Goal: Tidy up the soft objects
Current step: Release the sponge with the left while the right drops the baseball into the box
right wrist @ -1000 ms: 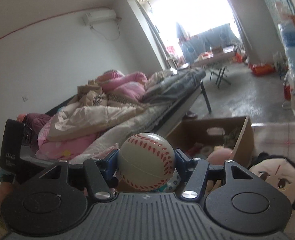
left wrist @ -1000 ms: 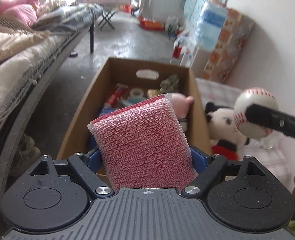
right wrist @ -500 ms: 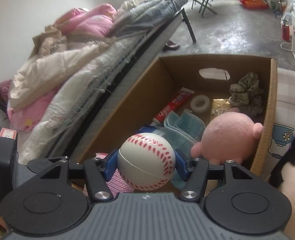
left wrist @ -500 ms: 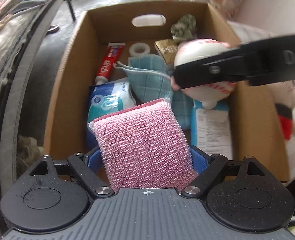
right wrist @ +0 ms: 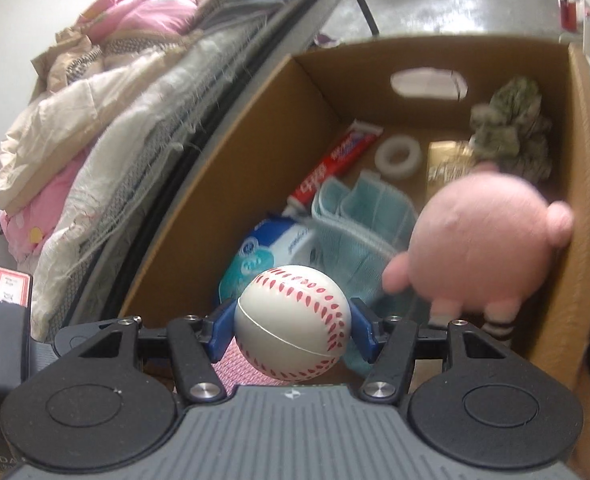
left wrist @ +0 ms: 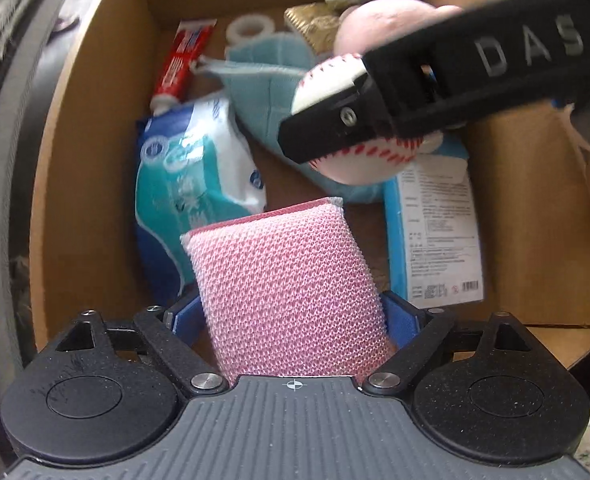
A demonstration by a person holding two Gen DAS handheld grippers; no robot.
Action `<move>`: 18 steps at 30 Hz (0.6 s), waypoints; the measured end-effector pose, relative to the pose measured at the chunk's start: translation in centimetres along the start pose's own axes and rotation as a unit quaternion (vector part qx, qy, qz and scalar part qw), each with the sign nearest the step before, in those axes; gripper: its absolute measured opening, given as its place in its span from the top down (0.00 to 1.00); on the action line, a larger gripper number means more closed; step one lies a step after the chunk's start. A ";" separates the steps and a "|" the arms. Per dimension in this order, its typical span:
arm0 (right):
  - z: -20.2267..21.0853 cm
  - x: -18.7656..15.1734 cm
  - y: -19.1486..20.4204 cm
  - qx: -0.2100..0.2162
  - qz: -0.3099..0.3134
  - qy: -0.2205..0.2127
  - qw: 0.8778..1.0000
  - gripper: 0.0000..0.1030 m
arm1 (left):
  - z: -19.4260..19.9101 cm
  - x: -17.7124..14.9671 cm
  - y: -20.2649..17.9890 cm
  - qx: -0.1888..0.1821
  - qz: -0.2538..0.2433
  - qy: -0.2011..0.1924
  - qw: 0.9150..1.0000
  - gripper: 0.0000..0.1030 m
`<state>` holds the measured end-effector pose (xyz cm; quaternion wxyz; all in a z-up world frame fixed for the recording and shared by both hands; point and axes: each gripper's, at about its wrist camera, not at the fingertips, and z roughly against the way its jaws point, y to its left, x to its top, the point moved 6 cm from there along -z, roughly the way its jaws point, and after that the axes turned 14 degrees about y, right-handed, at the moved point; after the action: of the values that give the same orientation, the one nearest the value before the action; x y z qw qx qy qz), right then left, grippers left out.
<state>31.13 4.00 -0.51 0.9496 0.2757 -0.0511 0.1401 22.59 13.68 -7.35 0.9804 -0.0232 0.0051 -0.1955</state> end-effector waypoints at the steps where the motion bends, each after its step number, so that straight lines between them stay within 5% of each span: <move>1: -0.4 0.0 0.0 -0.002 -0.003 0.006 1.000 0.40 | -0.1 -0.1 0.2 -0.005 0.006 0.006 1.000 0.13; 10: -3.2 -0.1 -0.3 -0.037 -0.028 0.063 0.997 0.38 | 0.1 -1.6 1.3 -0.028 0.020 0.017 0.999 0.07; 18: -2.0 -0.3 -0.6 -0.052 -0.040 0.058 0.996 0.22 | 0.8 -1.2 1.2 -0.027 0.021 0.012 0.999 0.05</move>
<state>31.06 4.51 -2.57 0.9689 0.2188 0.0082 0.1151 21.93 15.33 -6.58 0.9831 -0.0470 0.0228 -0.1754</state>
